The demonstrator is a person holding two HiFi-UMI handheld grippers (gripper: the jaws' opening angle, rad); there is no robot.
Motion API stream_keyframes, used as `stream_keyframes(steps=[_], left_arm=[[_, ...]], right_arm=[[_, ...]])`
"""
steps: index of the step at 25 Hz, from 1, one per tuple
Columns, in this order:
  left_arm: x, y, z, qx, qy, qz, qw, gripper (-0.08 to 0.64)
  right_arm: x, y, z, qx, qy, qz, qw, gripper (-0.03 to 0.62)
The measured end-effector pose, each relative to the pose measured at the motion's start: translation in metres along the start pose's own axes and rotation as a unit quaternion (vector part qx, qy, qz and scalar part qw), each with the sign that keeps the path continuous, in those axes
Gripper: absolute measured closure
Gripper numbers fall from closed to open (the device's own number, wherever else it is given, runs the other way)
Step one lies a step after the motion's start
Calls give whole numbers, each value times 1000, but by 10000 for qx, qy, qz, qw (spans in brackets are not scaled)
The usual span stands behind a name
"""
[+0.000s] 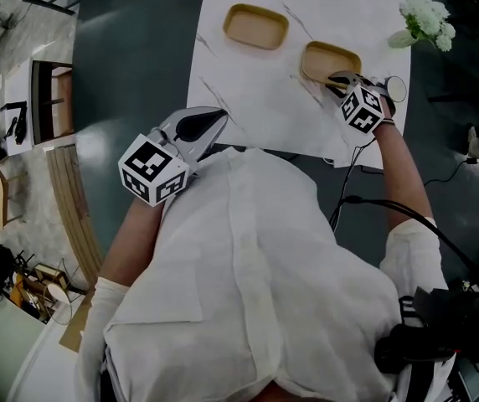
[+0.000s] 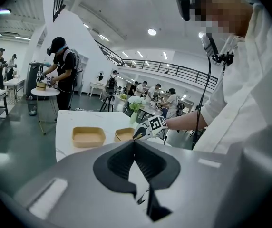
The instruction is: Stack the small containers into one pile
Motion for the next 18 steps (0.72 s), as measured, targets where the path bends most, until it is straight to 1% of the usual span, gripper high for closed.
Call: stream_keyframes(steps=[4, 7, 12, 15, 18], left_arm=[[-5, -2, 0, 32, -9, -60, 10000, 552], [-10, -6, 0, 63, -21, -91, 9999, 552], [-19, -18, 1, 121, -38, -152, 9998, 552], [-28, -31, 1, 145, -48, -137, 9998, 552], [-39, -45, 0, 162, -66, -107, 9998, 553]], right_arm=[[2, -5, 7, 9, 56, -121, 9999, 532], [5, -8, 23, 73, 49, -203, 9998, 532], [15, -9, 69, 305, -9, -404, 9987, 534], [23, -1, 97, 337, -11, -489, 9982, 535], [33, 12, 122, 365, 11, -592, 9976, 554]])
Point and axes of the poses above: the fingertips, and each gripper's own axes: y forward along the fingers, x to its right, z out of its top, the point moved 2 cm from there along -y, backward along the fingers, and after that the axes turned 5 degrees about x, right-handed, at the moved point
